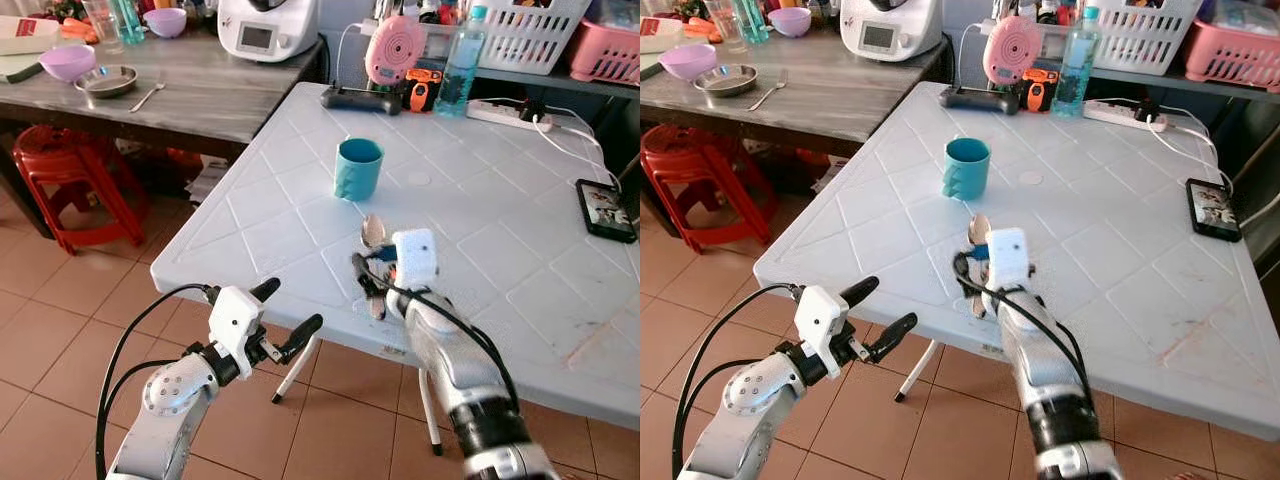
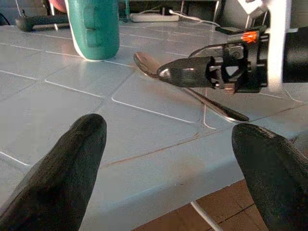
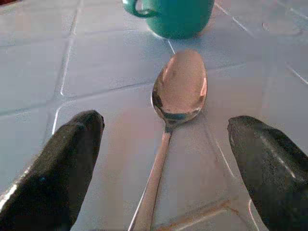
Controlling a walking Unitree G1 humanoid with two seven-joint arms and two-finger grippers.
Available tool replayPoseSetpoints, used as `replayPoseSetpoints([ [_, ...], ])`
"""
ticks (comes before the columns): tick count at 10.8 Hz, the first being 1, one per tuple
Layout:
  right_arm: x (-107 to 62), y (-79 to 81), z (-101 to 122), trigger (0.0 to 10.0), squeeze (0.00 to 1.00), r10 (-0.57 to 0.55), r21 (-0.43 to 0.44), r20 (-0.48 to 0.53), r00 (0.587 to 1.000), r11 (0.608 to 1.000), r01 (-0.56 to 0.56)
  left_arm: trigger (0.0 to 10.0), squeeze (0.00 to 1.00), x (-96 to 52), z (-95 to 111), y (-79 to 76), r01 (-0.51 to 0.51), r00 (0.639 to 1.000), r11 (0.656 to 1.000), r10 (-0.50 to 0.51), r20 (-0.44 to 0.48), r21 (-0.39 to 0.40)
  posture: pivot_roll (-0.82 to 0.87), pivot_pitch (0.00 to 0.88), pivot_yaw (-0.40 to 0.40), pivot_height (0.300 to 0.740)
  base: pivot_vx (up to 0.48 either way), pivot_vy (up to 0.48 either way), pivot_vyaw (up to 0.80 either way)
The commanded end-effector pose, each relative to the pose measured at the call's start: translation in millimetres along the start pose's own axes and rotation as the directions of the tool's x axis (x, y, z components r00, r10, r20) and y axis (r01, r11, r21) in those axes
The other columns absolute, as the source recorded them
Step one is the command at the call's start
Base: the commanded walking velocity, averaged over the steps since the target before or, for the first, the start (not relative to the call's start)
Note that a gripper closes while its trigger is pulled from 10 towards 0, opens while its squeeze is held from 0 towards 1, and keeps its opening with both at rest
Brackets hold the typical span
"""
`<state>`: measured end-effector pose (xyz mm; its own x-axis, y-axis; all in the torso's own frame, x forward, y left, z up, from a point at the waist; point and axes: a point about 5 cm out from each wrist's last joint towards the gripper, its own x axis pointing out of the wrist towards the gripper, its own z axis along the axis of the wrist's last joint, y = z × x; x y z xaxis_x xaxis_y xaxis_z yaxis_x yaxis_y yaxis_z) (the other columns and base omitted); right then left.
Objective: Setting the table
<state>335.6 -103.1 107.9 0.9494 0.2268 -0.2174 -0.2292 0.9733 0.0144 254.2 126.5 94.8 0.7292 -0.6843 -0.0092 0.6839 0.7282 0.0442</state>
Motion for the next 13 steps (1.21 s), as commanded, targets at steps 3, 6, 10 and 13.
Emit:
replayPoseSetpoints([
  [3, 7.8, -5.8, -5.2, 10.0, 0.00, -0.008, 0.049, -0.049, 0.999, 0.999, 0.010, 10.0, 0.00, 2.1, 3.8, -7.9, 0.064, 0.998, 0.998, -0.064, 0.020, 0.002, 0.07, 0.093, -0.018, 0.740, 0.000, 0.000, 0.00],
  [6, 11.8, 4.1, -12.2, 0.0, 0.00, 0.009, 0.064, -0.080, 0.997, 0.998, -0.004, 10.0, 0.00, 3.1, 3.2, -9.2, 0.072, 0.997, 0.997, -0.072, 0.018, 0.002, 0.08, 0.097, -0.024, 0.740, 0.000, 0.000, 0.00],
  [10, 17.7, 9.3, -10.1, 10.0, 0.00, 0.048, 0.049, -0.085, 0.995, 0.998, -0.044, 10.0, 0.00, 5.3, 4.9, -5.6, 0.061, 0.998, 0.998, -0.061, 0.018, 0.002, 0.09, 0.090, -0.030, 0.740, 0.000, 0.000, 0.00],
  [13, 24.0, 8.1, -8.8, 0.0, 0.00, 0.066, 0.050, -0.108, 0.992, 0.997, -0.061, 10.0, 0.00, 5.2, 7.2, -7.1, 0.068, 0.997, 0.998, -0.068, 0.022, 0.006, 0.09, 0.086, -0.030, 0.740, 0.000, 0.000, 0.00],
])
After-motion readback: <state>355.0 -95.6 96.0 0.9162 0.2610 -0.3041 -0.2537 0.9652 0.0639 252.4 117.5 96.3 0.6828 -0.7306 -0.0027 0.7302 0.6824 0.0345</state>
